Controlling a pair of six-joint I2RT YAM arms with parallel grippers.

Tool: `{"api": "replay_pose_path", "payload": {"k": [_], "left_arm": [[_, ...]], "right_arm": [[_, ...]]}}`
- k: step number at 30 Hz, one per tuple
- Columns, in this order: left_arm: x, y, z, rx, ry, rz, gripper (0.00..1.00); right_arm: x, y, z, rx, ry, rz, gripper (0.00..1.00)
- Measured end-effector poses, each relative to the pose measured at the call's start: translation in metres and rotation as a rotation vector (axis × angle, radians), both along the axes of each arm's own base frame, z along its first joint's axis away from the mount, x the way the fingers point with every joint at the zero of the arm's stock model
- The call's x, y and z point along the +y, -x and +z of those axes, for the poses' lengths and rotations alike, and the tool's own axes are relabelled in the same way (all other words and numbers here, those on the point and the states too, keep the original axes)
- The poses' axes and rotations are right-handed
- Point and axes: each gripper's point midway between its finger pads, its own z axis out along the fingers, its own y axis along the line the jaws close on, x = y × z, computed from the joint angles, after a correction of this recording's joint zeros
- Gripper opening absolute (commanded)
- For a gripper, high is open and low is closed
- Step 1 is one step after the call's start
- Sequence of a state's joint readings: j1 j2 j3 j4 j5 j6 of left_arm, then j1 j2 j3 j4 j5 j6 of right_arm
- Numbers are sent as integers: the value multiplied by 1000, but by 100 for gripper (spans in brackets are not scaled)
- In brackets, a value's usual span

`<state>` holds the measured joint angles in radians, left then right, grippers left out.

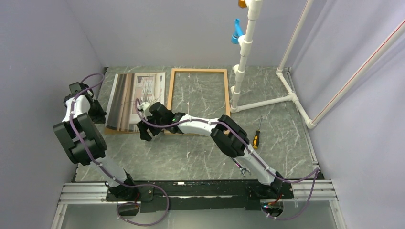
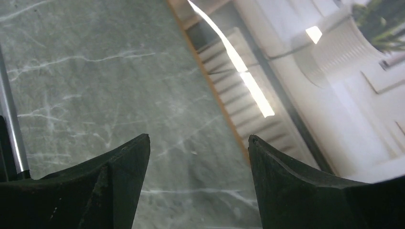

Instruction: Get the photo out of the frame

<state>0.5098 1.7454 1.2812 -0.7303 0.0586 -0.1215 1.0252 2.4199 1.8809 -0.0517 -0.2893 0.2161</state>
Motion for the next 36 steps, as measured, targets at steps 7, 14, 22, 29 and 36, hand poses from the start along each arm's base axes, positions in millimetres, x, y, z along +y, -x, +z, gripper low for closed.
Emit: {"api": "replay_pose_path", "payload": {"k": [7, 14, 22, 29, 36], "left_arm": [[-5, 0, 18, -30, -24, 21, 0], [-4, 5, 30, -40, -43, 52, 0], [-6, 10, 58, -95, -88, 63, 0], [-13, 3, 51, -108, -35, 25, 70], [-19, 8, 4, 2, 44, 6, 94]], "right_arm": [[38, 9, 37, -158, -96, 73, 77], [63, -1, 54, -248, -181, 86, 79], [65, -7, 44, -238, -174, 57, 79], [50, -3, 16, -188, -114, 48, 78], [6, -11, 1, -52, -71, -10, 76]]}}
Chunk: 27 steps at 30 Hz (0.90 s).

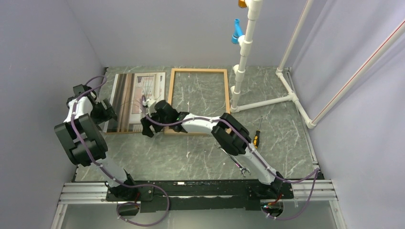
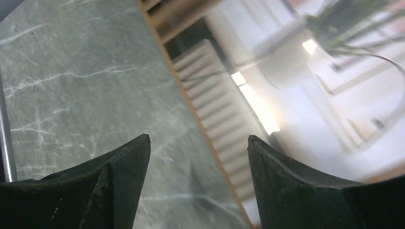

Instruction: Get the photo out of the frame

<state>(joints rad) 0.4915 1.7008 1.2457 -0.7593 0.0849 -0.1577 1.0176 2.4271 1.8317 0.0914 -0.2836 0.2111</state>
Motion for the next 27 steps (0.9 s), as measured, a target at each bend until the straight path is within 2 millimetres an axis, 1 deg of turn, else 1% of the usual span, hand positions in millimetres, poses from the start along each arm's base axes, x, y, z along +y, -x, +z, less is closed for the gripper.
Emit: {"api": "replay_pose_path", "payload": {"k": [2, 4, 7, 9, 11, 13, 14, 18, 19, 20, 21, 25, 27], "left_arm": [[-2, 5, -9, 25, 11, -1, 99], [-2, 9, -13, 39, 14, -1, 99], [-2, 10, -14, 43, 17, 3, 99], [0, 10, -15, 39, 21, 9, 99], [1, 10, -16, 20, 47, 25, 99], [1, 12, -19, -15, 97, 59, 95], [1, 17, -23, -33, 131, 90, 92], [4, 44, -34, -75, 230, 231, 76], [5, 50, -35, -78, 237, 262, 71], [7, 53, -34, -90, 233, 283, 64], [9, 52, -31, -108, 221, 288, 57], [14, 42, -13, -211, 157, 269, 52], [19, 37, -4, -255, 126, 258, 52]], "right_arm": [[-16, -12, 5, 31, -3, -33, 75], [-31, -20, 7, 61, -3, -60, 75], [-49, -34, 4, 98, 1, -99, 75], [-52, -37, 4, 115, -10, -97, 75], [-50, -34, 5, 122, -13, -88, 75], [-48, -28, 5, 132, -13, -74, 75], [-47, -26, 5, 135, -15, -67, 75], [-44, -19, 6, 145, -19, -45, 74], [-43, -17, 5, 147, -20, -42, 74], [-43, -16, 6, 151, -22, -39, 74], [-43, -16, 6, 152, -22, -37, 74], [-43, -14, 4, 170, -25, -38, 73], [-43, -13, 4, 174, -27, -36, 73]]}}
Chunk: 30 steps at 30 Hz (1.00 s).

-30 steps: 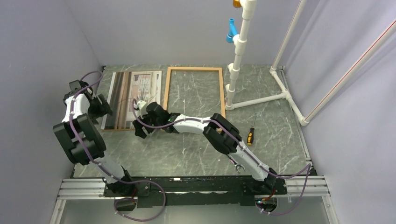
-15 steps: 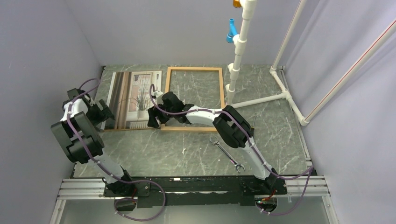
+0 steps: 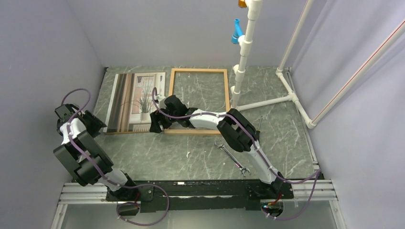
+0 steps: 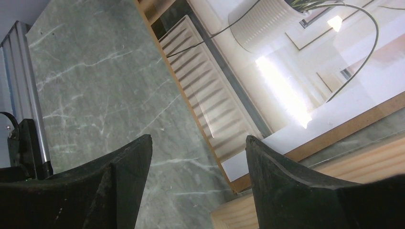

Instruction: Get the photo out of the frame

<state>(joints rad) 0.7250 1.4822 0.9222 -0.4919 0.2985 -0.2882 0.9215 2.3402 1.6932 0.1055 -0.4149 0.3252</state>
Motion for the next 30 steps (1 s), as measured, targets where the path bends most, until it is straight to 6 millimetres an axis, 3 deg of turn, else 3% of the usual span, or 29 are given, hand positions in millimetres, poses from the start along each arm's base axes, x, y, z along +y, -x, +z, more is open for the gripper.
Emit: {"api": "replay_pose_path", "payload": {"k": [4, 7, 18, 25, 30], "left_arm": [[7, -9, 5, -43, -43, -18, 58], [8, -13, 0, -49, -44, -42, 74], [0, -24, -31, -30, -7, -145, 56], [0, -26, -37, -30, -5, -164, 54], [3, -24, -39, -18, -17, -161, 64]], "right_arm": [[0, 1, 1, 1, -3, 5, 73], [2, 0, 3, -2, -7, 6, 73], [9, -2, 12, -18, -19, 12, 73], [9, 1, 10, -10, -7, 18, 72], [8, 2, 9, -8, -1, 20, 72]]}}
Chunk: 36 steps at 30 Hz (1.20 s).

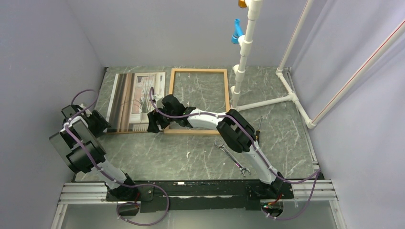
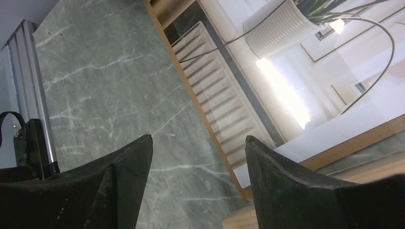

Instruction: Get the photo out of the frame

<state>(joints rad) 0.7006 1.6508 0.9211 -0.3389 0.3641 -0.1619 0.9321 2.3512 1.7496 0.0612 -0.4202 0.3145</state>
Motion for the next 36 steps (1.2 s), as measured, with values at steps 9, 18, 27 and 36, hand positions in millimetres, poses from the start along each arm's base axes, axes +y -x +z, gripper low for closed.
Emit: {"api": "replay_pose_path", "payload": {"k": [9, 18, 27, 36], "left_arm": [[2, 0, 0, 8, -16, 2, 54], [2, -6, 5, -44, 4, -17, 31], [4, -9, 7, -49, -5, -16, 0], [0, -11, 6, 18, -74, -23, 0]], "right_arm": [[1, 2, 0, 0, 0, 3, 72], [3, 5, 0, 0, 1, 10, 72], [9, 14, 2, -16, 4, 35, 72], [12, 14, 1, -104, 52, 44, 73]]}}
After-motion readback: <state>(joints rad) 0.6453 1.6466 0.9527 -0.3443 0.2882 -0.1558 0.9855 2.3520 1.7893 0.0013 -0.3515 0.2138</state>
